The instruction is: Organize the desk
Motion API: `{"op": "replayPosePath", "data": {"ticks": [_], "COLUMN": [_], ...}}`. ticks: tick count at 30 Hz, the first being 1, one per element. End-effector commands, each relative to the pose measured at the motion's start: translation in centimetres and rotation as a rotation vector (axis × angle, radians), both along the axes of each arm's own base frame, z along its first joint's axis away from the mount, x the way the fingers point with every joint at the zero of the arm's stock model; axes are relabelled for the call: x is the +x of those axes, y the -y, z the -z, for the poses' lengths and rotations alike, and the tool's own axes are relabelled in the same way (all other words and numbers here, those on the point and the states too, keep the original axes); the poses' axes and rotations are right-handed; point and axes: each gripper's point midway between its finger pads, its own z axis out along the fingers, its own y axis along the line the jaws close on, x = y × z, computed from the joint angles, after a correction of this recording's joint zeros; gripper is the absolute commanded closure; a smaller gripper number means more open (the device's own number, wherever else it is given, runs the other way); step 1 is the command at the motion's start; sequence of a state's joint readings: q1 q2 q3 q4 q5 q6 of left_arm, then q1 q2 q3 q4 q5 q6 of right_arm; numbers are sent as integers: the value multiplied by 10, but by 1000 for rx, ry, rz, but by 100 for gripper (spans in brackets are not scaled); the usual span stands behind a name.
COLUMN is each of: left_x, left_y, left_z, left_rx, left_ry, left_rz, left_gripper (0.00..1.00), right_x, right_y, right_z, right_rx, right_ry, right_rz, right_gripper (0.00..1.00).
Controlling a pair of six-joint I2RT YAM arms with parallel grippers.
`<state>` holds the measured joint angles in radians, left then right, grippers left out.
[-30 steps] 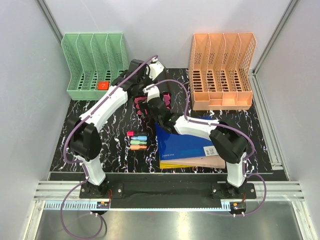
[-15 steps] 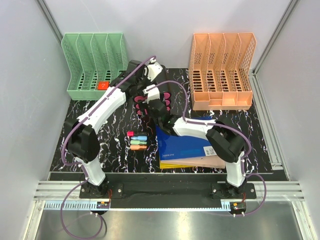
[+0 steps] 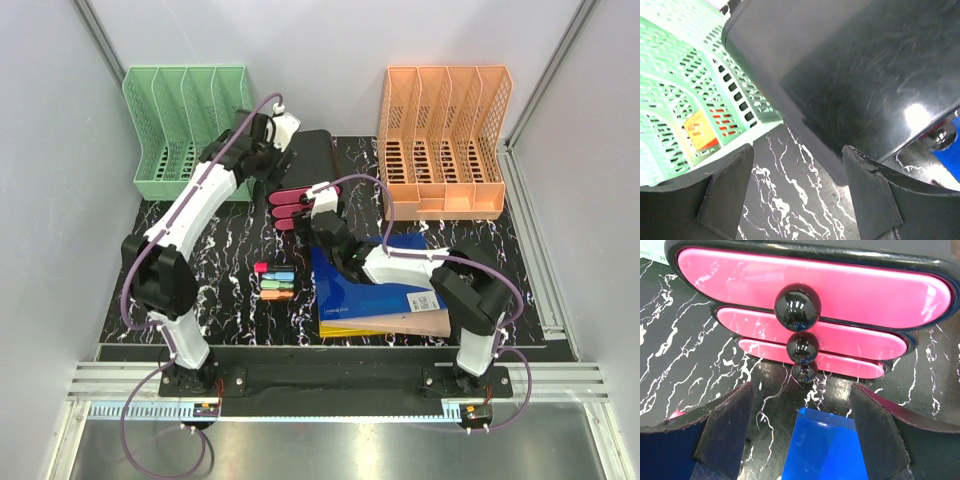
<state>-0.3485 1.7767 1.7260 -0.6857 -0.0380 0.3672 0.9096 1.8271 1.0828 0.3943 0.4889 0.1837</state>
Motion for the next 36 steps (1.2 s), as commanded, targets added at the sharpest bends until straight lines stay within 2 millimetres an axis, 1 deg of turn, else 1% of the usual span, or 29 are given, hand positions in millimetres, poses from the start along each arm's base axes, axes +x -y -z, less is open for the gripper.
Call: {"op": "replayPosePath", "data": {"ticks": [1, 3, 4, 5, 6, 11, 13, 14, 15, 17, 18, 23, 26, 28, 31, 32, 34, 35, 36], "left_x": [19, 24, 25, 27, 27, 23, 22, 22, 21, 19, 19, 15, 13, 12, 11, 10, 10, 9, 9], "left_y": [13, 17, 18, 17, 16, 13, 12, 11, 9, 8, 6, 3, 1, 1, 0, 0, 0, 0, 0], "left_z": [-11, -5, -4, -2, 1, 12, 13, 17, 19, 22, 24, 33, 34, 34, 37, 39, 41, 41, 41], "left_rx": [-41, -42, -42, -38, -30, -11, -7, -5, -2, 2, 9, 28, 32, 35, 40, 41, 42, 39, 35], "left_ry": [42, 32, 32, 28, 23, 6, 9, 2, -2, -9, -10, -25, -24, -23, -29, -32, -38, -38, -39], "left_rz": [-6, -2, -4, -4, -7, 5, 9, 9, 9, 11, 11, 17, 20, 22, 23, 23, 22, 23, 21], "left_gripper": [23, 23, 23, 23, 23, 23, 23, 23, 23, 23, 23, 24, 24, 24, 24, 24, 24, 24, 24], "right_x": [19, 27, 31, 35, 38, 53, 54, 55, 56, 56, 56, 58, 58, 58, 55, 53, 49, 47, 45], "right_y": [-7, -10, -9, -12, -12, -10, -10, -10, -9, -9, -10, -12, -15, -16, -14, -14, -11, -12, -12], "right_z": [-20, -18, -20, -15, -15, -9, -10, -10, -10, -10, -11, -10, -9, -9, -6, -6, -5, -6, -4], "right_rx": [53, 49, 55, 51, 55, 59, 65, 64, 69, 78, 84, 106, 112, 115, 124, 128, 135, 140, 143], "right_ry": [64, 69, 76, 73, 74, 81, 89, 91, 94, 95, 98, 96, 91, 87, 73, 69, 62, 58, 53], "right_rz": [49, 58, 64, 65, 69, 91, 97, 98, 103, 106, 107, 111, 107, 104, 104, 98, 96, 85, 84], "right_gripper": [17, 18, 19, 21, 21, 26, 32, 34, 40, 46, 51, 55, 57, 60, 73, 83, 92, 99, 100]}}
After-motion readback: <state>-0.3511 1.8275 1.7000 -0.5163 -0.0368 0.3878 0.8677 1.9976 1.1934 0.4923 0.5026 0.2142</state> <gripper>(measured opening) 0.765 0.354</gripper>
